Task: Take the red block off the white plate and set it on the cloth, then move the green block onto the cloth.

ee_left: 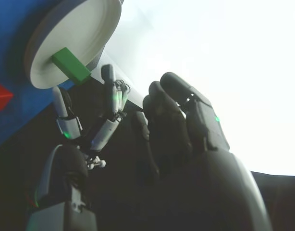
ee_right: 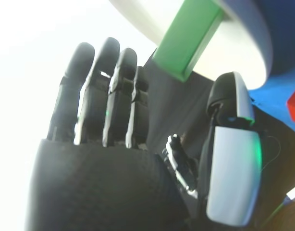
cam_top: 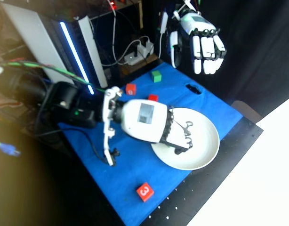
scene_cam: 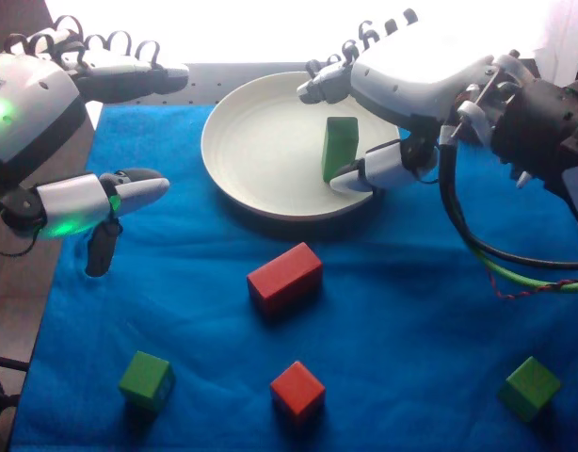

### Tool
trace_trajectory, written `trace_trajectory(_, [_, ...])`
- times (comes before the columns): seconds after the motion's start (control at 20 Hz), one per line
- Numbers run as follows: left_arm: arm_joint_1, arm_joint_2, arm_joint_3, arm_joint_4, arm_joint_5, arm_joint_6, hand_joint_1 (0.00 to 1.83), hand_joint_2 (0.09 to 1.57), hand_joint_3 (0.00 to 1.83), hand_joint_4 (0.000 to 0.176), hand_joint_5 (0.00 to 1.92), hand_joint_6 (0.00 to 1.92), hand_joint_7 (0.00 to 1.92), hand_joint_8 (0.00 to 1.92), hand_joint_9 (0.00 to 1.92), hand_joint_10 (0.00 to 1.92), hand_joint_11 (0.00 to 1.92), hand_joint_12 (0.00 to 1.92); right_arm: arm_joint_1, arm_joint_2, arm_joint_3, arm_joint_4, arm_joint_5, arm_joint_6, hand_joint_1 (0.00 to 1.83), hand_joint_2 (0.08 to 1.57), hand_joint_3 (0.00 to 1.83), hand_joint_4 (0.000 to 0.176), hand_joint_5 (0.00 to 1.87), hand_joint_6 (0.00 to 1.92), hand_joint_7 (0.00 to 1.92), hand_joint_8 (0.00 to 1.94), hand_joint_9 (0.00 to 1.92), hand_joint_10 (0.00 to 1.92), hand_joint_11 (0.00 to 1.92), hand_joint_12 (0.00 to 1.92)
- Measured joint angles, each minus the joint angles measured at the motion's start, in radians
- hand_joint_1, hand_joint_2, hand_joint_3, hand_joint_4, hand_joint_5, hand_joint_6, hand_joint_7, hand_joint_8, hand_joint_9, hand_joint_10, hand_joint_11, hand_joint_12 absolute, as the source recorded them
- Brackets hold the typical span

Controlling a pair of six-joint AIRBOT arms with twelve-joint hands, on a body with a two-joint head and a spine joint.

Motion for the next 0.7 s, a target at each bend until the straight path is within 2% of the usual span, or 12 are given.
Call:
trace_trajectory(0.1, [-0.002, 0.0, -0.001, 0.002, 0.0, 0.0, 0.82, 1.13, 0.0, 0.05, 0.51, 0.0, 0.48, 0.0, 0.51, 0.01, 0.18, 1.08, 0.0, -0.008, 0.01, 0.0, 0.008, 0.0, 1.0, 0.94, 0.0, 0.0, 0.65, 0.0, 0.75, 0.01, 0.51, 0.79, 0.26, 1.54])
trace_trajectory(0.2, [-0.002, 0.0, -0.001, 0.004, -0.003, 0.0, 0.81, 1.13, 0.0, 0.051, 0.5, 0.0, 0.49, 0.0, 0.51, 0.0, 0.18, 1.04, 0.0, -0.014, 0.017, 0.002, 0.019, 0.0, 1.07, 0.96, 0.0, 0.0, 0.67, 0.0, 0.8, 0.01, 0.62, 0.57, 0.29, 1.45])
trace_trajectory(0.25, [-0.002, 0.0, -0.001, 0.003, -0.003, 0.0, 0.81, 1.13, 0.0, 0.058, 0.51, 0.0, 0.48, 0.0, 0.5, 0.0, 0.18, 1.03, 0.0, -0.019, 0.025, 0.003, 0.024, 0.0, 1.1, 0.97, 0.0, 0.0, 0.67, 0.0, 0.81, 0.01, 0.66, 0.49, 0.29, 1.42])
trace_trajectory(0.3, [-0.002, 0.0, -0.002, 0.003, -0.005, 0.0, 0.82, 1.13, 0.0, 0.049, 0.52, 0.01, 0.51, 0.01, 0.54, 0.01, 0.21, 1.04, 0.0, -0.023, 0.029, 0.004, 0.029, 0.0, 1.15, 0.99, 0.0, 0.0, 0.73, 0.0, 0.93, 0.04, 0.77, 0.65, 0.44, 1.52])
trace_trajectory(0.35, [-0.002, 0.0, -0.002, 0.004, -0.006, 0.0, 0.85, 1.13, 0.0, 0.048, 0.53, 0.01, 0.51, 0.01, 0.55, 0.02, 0.22, 1.05, 0.0, -0.027, 0.031, 0.005, 0.035, 0.0, 1.21, 1.04, 0.01, 0.0, 0.84, 0.03, 1.0, 0.05, 0.8, 0.69, 0.49, 1.5])
trace_trajectory(0.4, [-0.002, 0.0, -0.002, 0.005, -0.006, 0.0, 0.85, 1.13, 0.0, 0.041, 0.53, 0.01, 0.52, 0.01, 0.56, 0.02, 0.21, 1.05, 0.0, -0.029, 0.031, 0.006, 0.039, 0.0, 1.22, 1.09, 0.01, 0.0, 0.93, 0.8, 1.04, 0.74, 0.85, 0.7, 0.52, 1.47])
trace_trajectory(0.45, [-0.002, 0.0, -0.002, 0.004, -0.006, 0.0, 0.83, 1.13, 0.0, 0.042, 0.54, 0.01, 0.52, 0.01, 0.55, 0.02, 0.21, 1.05, 0.0, -0.031, 0.031, 0.006, 0.042, 0.0, 1.34, 1.12, 0.0, 0.0, 0.91, 1.0, 0.98, 0.88, 0.87, 1.2, 0.55, 1.44])
trace_trajectory(0.5, [-0.002, 0.0, -0.003, 0.003, -0.006, 0.0, 0.85, 1.13, 0.0, 0.031, 0.54, 0.01, 0.52, 0.01, 0.55, 0.02, 0.2, 1.04, 0.0, -0.031, 0.032, 0.006, 0.043, 0.0, 1.36, 1.14, 0.0, 0.0, 0.89, 1.07, 0.93, 0.96, 0.86, 1.33, 0.59, 1.4])
trace_trajectory(0.65, [-0.002, 0.0, -0.003, 0.004, -0.007, 0.0, 0.86, 1.13, 0.0, 0.02, 0.55, 0.01, 0.53, 0.01, 0.56, 0.01, 0.21, 1.0, 0.0, -0.031, 0.034, 0.01, 0.042, 0.0, 1.37, 1.15, 0.0, 0.0, 0.86, 1.13, 0.9, 1.0, 0.86, 1.36, 0.65, 1.38])
trace_trajectory(0.7, [-0.002, 0.0, -0.003, 0.003, -0.006, 0.0, 0.86, 1.13, 0.0, 0.012, 0.55, 0.01, 0.53, 0.0, 0.56, 0.01, 0.22, 1.0, 0.0, -0.031, 0.034, 0.01, 0.042, 0.0, 1.35, 1.17, 0.0, 0.0, 0.86, 1.24, 0.84, 1.04, 0.77, 1.41, 0.55, 1.36])
